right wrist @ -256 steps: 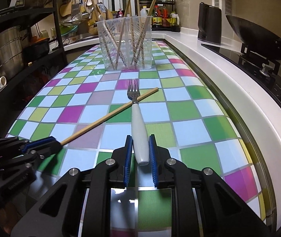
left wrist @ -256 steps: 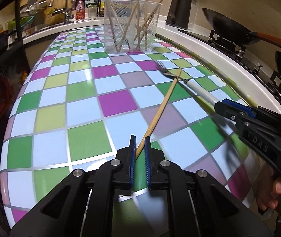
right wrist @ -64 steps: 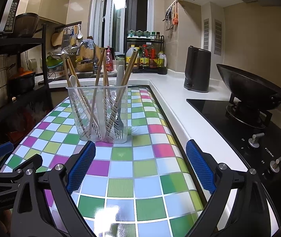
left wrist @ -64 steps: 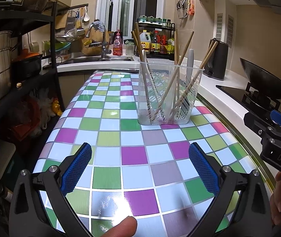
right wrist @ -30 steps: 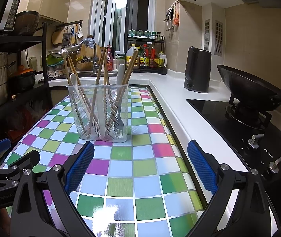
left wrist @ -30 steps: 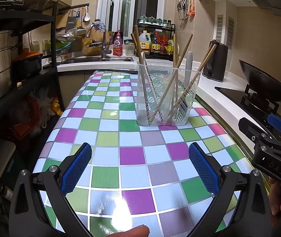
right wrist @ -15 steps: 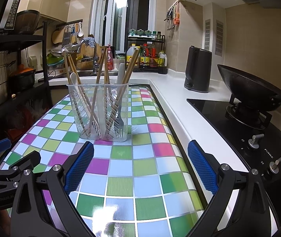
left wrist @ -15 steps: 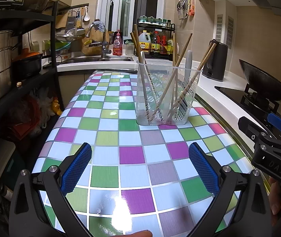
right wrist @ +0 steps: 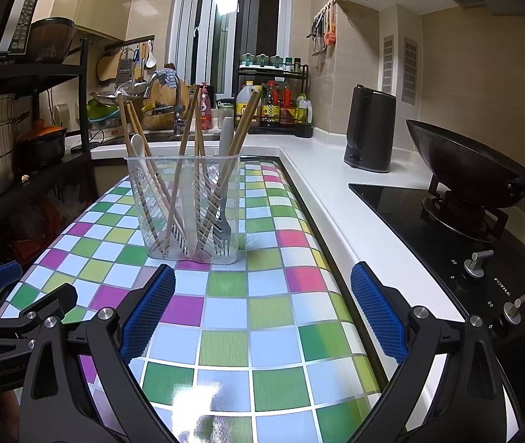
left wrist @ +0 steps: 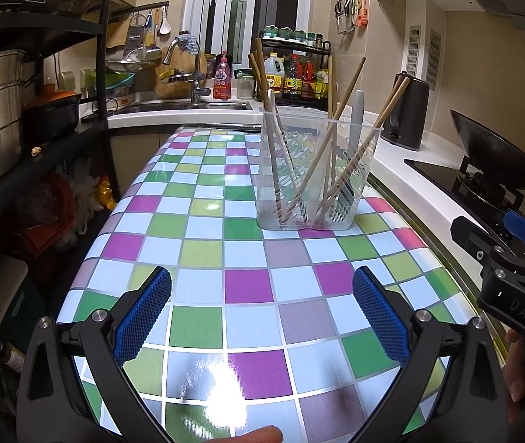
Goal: Organize utensils
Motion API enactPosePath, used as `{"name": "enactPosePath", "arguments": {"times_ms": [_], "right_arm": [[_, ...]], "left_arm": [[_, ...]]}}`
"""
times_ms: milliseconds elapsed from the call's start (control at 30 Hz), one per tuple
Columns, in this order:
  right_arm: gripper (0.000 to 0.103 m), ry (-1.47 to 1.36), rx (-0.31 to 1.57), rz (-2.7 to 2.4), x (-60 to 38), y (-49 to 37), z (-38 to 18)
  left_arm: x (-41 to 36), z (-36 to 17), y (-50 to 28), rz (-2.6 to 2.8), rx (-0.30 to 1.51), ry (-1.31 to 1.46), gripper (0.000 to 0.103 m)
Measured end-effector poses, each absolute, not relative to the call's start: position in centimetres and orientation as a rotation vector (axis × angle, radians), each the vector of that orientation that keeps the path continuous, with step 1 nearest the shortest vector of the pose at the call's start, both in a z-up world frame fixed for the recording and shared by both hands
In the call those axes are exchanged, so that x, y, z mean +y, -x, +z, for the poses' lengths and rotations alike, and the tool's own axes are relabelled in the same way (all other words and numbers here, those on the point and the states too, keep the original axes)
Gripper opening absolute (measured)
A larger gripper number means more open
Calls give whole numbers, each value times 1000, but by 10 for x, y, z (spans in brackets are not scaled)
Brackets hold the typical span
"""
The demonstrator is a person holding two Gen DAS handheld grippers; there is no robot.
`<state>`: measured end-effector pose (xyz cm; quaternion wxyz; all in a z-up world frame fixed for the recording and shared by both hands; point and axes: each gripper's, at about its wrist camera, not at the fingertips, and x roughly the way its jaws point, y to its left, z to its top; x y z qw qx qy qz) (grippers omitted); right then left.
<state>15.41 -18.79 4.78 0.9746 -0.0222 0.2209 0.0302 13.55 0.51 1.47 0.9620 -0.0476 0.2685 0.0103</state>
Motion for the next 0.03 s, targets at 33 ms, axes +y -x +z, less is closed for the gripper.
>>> {"name": "enactPosePath", "arguments": {"times_ms": [33], "right_arm": [[94, 44, 446, 61, -188, -154, 48]], "left_arm": [[5, 15, -136, 22, 544, 96, 96]]}}
